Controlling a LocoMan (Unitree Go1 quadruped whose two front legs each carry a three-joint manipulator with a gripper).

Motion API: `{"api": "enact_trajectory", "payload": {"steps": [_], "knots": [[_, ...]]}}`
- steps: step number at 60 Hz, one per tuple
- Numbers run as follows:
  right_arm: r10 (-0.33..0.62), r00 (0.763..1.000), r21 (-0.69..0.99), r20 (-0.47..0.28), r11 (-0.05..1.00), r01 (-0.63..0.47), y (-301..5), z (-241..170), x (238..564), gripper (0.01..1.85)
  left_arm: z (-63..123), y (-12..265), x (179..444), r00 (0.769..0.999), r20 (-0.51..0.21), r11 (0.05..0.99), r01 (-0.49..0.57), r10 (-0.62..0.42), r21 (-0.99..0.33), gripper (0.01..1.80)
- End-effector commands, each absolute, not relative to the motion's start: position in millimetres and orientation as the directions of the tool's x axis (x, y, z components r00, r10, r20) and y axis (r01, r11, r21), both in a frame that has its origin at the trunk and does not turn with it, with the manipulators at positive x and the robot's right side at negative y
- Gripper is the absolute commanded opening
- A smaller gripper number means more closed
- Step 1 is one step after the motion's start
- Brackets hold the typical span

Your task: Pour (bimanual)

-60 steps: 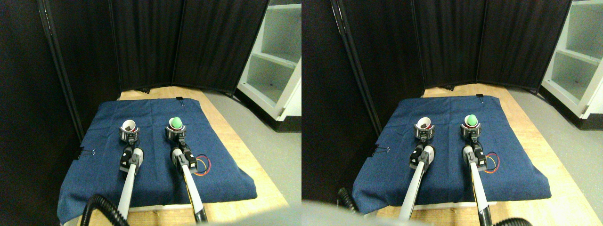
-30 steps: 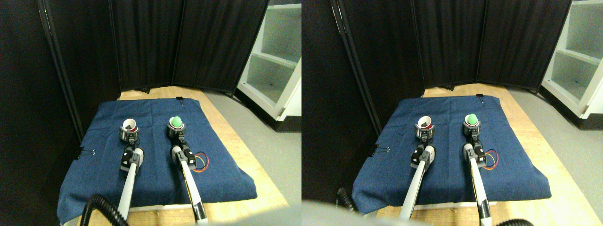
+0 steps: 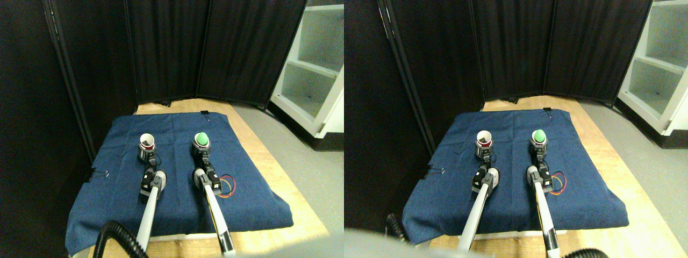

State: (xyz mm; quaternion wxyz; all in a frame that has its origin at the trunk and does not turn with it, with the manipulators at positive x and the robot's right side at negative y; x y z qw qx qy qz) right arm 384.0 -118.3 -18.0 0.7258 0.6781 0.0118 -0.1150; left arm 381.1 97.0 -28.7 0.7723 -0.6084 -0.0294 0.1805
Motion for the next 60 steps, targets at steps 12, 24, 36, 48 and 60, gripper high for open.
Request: {"api": "enact_trajectory", "payload": {"steps": [12, 24, 36, 48, 60], "knots": [[-0.143, 0.979, 0.987, -0.143, 0.053, 0.152, -116, -13, 385, 0.33, -23.4, 92, 384, 0.939, -0.140, 0.190, -0.207, 0.313, -0.960, 0.33], [-0.158, 0.981, 0.990, -0.110, 0.066, 0.121, -121, -10, 384, 0.33, -17.8, 90, 382, 0.951, -0.115, 0.209, -0.180, 0.286, -0.961, 0.33], [-0.159, 0.985, 0.992, -0.070, 0.088, 0.085, -122, -6, 384, 0.33, -11.2, 90, 381, 0.954, -0.122, 0.215, -0.184, 0.273, -0.959, 0.33], [-0.168, 0.985, 0.994, -0.035, 0.096, 0.052, -123, 2, 383, 0.33, -6.7, 93, 380, 0.955, -0.115, 0.229, -0.180, 0.273, -0.956, 0.33], [-0.175, 0.984, 0.993, -0.019, 0.115, 0.039, -126, 16, 380, 0.33, 5.6, 94, 377, 0.960, -0.109, 0.238, -0.172, 0.259, -0.956, 0.33]]}}
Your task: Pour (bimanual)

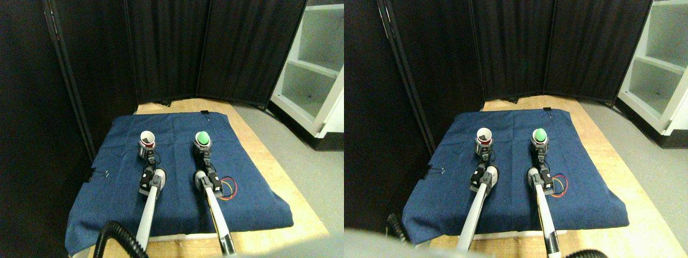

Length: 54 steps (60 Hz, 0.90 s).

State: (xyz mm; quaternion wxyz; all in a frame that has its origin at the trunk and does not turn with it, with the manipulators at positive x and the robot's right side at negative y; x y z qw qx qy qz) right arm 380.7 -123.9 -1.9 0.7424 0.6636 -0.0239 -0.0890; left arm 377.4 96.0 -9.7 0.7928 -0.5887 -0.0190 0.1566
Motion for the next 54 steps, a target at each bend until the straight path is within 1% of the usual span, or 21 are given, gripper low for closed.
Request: {"api": "enact_trajectory", "payload": {"steps": [1, 2, 8, 10, 17, 28, 32, 37, 45, 49, 54], "knots": [[-0.175, 0.984, 0.993, -0.019, 0.115, 0.039, -126, 16, 380, 0.33, 5.6, 94, 377, 0.960, -0.109, 0.238, -0.172, 0.259, -0.956, 0.33], [-0.184, 0.983, 0.991, -0.018, 0.127, 0.042, -126, 20, 378, 0.33, 9.5, 93, 377, 0.961, -0.108, 0.235, -0.170, 0.255, -0.957, 0.33], [-0.176, 0.984, 0.991, -0.011, 0.130, 0.034, -126, 29, 374, 0.33, 16.3, 92, 376, 0.967, -0.106, 0.228, -0.160, 0.233, -0.961, 0.33], [-0.175, 0.984, 0.990, -0.008, 0.135, 0.032, -126, 35, 373, 0.33, 21.3, 91, 375, 0.969, -0.107, 0.223, -0.157, 0.221, -0.962, 0.33], [-0.172, 0.985, 0.989, -0.012, 0.142, 0.037, -128, 45, 370, 0.33, 27.9, 90, 374, 0.971, -0.108, 0.210, -0.153, 0.212, -0.966, 0.33], [-0.172, 0.985, 0.985, -0.018, 0.164, 0.047, -129, 60, 369, 0.33, 37.1, 86, 374, 0.974, -0.107, 0.223, -0.152, 0.200, -0.963, 0.33], [-0.160, 0.987, 0.982, -0.011, 0.184, 0.041, -128, 63, 371, 0.33, 40.0, 85, 376, 0.976, -0.111, 0.224, -0.152, 0.186, -0.963, 0.33], [-0.169, 0.986, 0.980, -0.013, 0.195, 0.047, -127, 65, 373, 0.33, 43.3, 83, 377, 0.976, -0.125, 0.220, -0.163, 0.180, -0.962, 0.33], [-0.152, 0.988, 0.979, -0.001, 0.202, 0.032, -126, 69, 376, 0.33, 47.9, 79, 381, 0.978, -0.125, 0.241, -0.164, 0.168, -0.957, 0.33], [-0.140, 0.990, 0.975, 0.022, 0.223, 0.010, -124, 75, 376, 0.33, 53.7, 77, 382, 0.980, -0.120, 0.244, -0.156, 0.158, -0.957, 0.33], [-0.133, 0.991, 0.974, 0.031, 0.228, 0.000, -123, 82, 373, 0.33, 61.1, 75, 381, 0.981, -0.116, 0.253, -0.153, 0.156, -0.955, 0.33]]}}
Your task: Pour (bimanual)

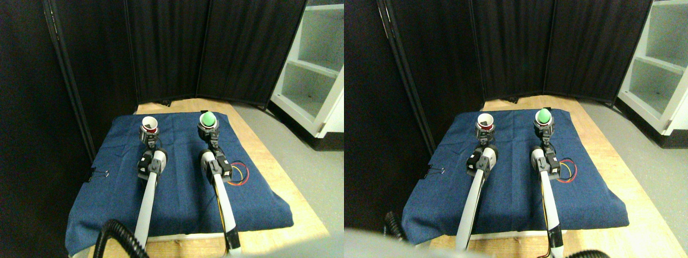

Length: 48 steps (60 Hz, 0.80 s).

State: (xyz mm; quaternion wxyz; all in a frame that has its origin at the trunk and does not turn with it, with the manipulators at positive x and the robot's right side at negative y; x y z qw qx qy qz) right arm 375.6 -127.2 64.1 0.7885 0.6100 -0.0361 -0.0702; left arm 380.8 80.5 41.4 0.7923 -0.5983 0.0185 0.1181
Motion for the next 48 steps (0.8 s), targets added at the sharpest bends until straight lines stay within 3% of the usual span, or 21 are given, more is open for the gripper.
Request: {"api": "enact_trajectory", "payload": {"steps": [1, 24, 48], "knots": [[-0.133, 0.991, 0.974, 0.033, 0.226, -0.002, -122, 85, 373, 0.33, 63.4, 75, 381, 0.981, -0.116, 0.254, -0.152, 0.153, -0.955, 0.33], [-0.127, 0.989, 0.967, 0.078, 0.250, -0.044, -120, 121, 366, 0.33, 102.2, 67, 378, 0.992, -0.093, 0.272, -0.114, 0.091, -0.956, 0.33], [-0.085, 0.990, 0.950, 0.116, 0.301, -0.085, -124, 145, 358, 0.33, 117.3, 45, 369, 0.994, -0.104, 0.253, -0.109, 0.030, -0.961, 0.33]]}}
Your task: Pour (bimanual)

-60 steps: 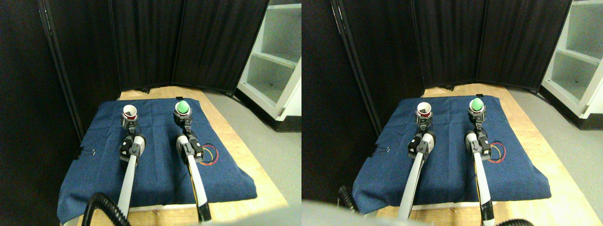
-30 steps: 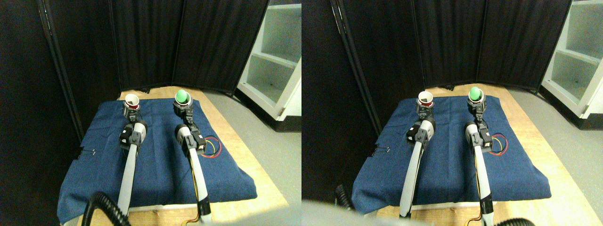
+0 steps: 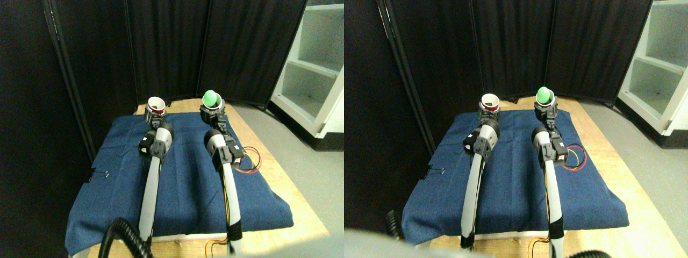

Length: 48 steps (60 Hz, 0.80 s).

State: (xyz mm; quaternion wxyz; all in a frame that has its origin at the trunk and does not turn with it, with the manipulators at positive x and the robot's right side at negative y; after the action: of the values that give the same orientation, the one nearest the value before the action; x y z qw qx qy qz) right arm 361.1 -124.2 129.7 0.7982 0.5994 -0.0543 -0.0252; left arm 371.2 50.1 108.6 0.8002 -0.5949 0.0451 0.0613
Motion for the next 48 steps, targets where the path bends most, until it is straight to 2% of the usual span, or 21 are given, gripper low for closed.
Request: {"api": "enact_trajectory", "payload": {"steps": [1, 10, 20, 32, 48], "knots": [[-0.087, 0.989, 0.947, 0.117, 0.308, -0.085, -124, 146, 358, 0.33, 117.2, 44, 369, 0.994, -0.104, 0.255, -0.107, 0.027, -0.961, 0.33], [-0.085, 0.988, 0.946, 0.129, 0.308, -0.097, -123, 159, 355, 0.33, 116.0, 38, 367, 0.994, -0.110, 0.251, -0.111, 0.020, -0.962, 0.33], [-0.071, 0.982, 0.915, 0.176, 0.379, -0.137, -121, 169, 354, 0.33, 112.4, 32, 366, 0.992, -0.125, 0.221, -0.126, 0.022, -0.967, 0.33], [-0.074, 0.981, 0.907, 0.177, 0.399, -0.134, -117, 171, 358, 0.33, 105.5, 22, 364, 0.990, -0.143, 0.197, -0.143, 0.013, -0.970, 0.33], [-0.056, 0.982, 0.891, 0.178, 0.432, -0.137, -106, 173, 358, 0.33, 107.6, 14, 365, 0.988, -0.155, 0.205, -0.153, 0.004, -0.967, 0.33]]}}
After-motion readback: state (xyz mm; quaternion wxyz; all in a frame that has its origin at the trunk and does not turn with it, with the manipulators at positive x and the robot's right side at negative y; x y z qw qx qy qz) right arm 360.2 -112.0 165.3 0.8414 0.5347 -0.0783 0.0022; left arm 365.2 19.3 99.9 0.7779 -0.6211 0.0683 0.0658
